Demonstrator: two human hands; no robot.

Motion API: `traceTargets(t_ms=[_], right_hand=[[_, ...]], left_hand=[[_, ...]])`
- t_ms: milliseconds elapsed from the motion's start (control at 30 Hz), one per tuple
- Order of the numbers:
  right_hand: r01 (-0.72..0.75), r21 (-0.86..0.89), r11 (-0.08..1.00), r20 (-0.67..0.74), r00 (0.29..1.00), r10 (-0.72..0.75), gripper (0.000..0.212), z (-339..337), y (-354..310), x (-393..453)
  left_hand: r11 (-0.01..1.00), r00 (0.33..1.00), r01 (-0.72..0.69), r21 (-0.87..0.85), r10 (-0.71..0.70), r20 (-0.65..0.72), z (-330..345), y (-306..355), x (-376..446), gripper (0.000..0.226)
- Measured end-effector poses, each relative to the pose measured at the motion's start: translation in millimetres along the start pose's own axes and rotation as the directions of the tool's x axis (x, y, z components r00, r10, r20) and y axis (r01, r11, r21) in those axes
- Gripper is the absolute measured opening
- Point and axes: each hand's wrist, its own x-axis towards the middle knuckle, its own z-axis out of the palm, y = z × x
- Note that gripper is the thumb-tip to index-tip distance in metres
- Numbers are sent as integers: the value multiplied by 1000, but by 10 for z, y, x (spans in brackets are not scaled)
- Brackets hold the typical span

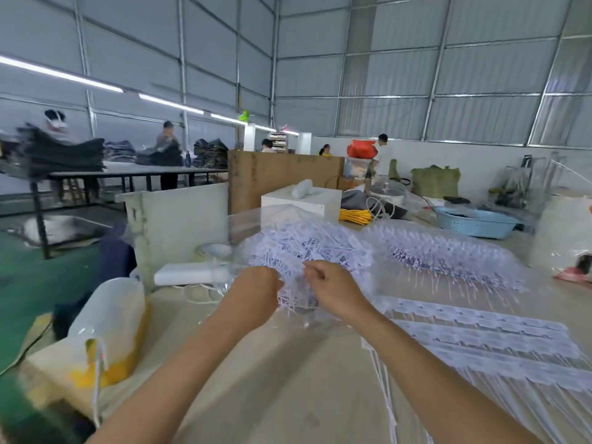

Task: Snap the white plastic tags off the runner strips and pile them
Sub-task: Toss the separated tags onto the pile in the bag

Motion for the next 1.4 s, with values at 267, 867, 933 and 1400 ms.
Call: traceTargets(t_ms=[267, 867, 933, 1400], right_hand=[[-254, -252, 934, -8, 966, 260, 58, -289, 525, 409], [7, -394, 919, 19, 1000, 0, 36, -376, 719, 33], [4, -348, 938, -34, 999, -17, 31, -593, 744, -170], [-414, -483, 771, -210, 910, 357, 17, -2156, 1773, -1624]], left_hand=[[995, 996, -3, 103, -6, 89, 505, 153, 899, 19], [927, 996, 69, 369, -42, -80, 622, 371, 640, 37], [955, 986, -2, 296, 50, -157, 561, 506, 519, 37], [873, 793, -456, -175, 487, 366, 920, 1840, 223, 21]])
